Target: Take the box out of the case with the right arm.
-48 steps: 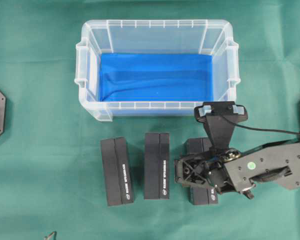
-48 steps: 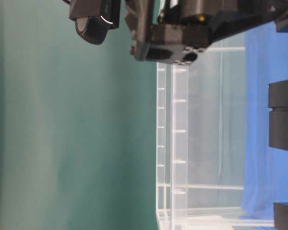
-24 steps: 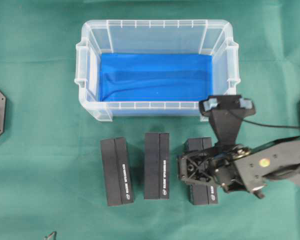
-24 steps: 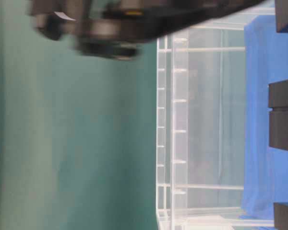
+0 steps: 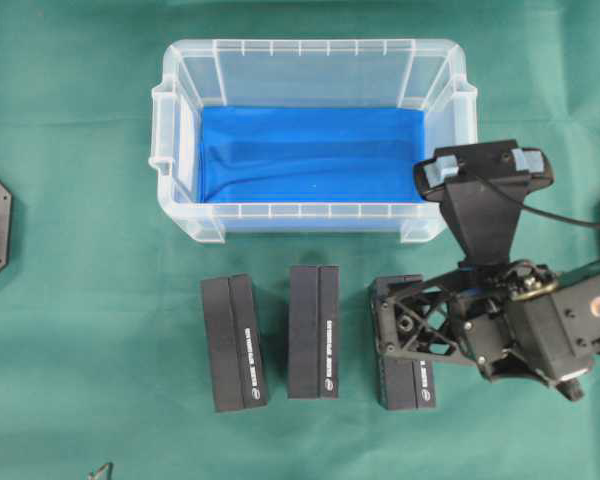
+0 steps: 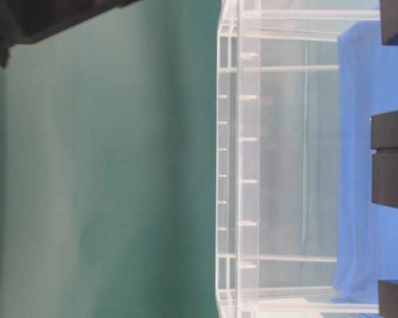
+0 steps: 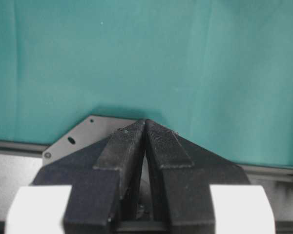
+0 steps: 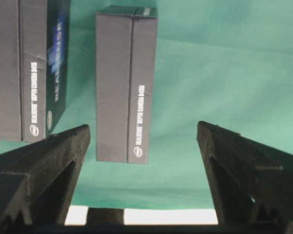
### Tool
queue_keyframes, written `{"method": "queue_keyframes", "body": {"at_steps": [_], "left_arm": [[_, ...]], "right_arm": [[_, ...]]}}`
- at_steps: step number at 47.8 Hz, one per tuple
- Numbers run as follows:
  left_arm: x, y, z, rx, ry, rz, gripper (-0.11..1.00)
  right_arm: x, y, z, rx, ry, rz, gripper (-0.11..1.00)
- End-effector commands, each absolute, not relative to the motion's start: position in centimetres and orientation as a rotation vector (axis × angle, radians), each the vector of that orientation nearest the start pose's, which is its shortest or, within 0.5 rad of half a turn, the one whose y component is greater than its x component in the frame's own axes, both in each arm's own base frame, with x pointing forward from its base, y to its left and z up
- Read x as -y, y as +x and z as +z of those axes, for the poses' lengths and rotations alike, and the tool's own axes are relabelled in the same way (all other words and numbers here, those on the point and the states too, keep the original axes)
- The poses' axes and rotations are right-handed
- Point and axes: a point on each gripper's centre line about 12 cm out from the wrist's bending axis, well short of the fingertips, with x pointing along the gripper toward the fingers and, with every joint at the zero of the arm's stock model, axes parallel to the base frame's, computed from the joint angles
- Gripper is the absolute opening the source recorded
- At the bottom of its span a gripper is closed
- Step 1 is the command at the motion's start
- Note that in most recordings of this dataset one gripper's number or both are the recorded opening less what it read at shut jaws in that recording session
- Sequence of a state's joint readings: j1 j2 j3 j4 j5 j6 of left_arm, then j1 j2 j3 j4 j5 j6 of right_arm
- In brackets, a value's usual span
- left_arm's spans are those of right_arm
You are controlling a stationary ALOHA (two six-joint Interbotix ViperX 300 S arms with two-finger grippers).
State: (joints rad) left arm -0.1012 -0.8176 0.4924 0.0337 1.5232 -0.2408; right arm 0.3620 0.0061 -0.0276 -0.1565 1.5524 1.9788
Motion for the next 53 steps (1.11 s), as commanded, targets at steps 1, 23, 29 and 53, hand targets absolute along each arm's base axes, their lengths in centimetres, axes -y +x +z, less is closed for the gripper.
{"method": "queue_keyframes", "body": {"at_steps": [1, 23, 29, 53], "left_arm": [[1.1, 15.1, 36.4, -1.185, -0.130, 0.087, 0.00], [1.0, 14.9, 36.5, -1.177, -0.133, 0.089, 0.00], [1.0, 15.0, 36.5, -1.178, -0.133, 0.090, 0.00], [1.1, 15.0, 36.4, -1.183, -0.133, 0.089, 0.00]], "right_arm": [[-10.8, 34.5, 33.6, -0.991, 1.229, -1.199, 0.85], [-10.6, 34.0, 33.5, -0.991, 1.221, -1.204, 0.85], [-10.7, 32.6, 33.3, -1.001, 1.220, -1.205, 0.85], [-10.9, 23.3, 32.8, -0.986, 1.279, -1.236, 0.84]]}}
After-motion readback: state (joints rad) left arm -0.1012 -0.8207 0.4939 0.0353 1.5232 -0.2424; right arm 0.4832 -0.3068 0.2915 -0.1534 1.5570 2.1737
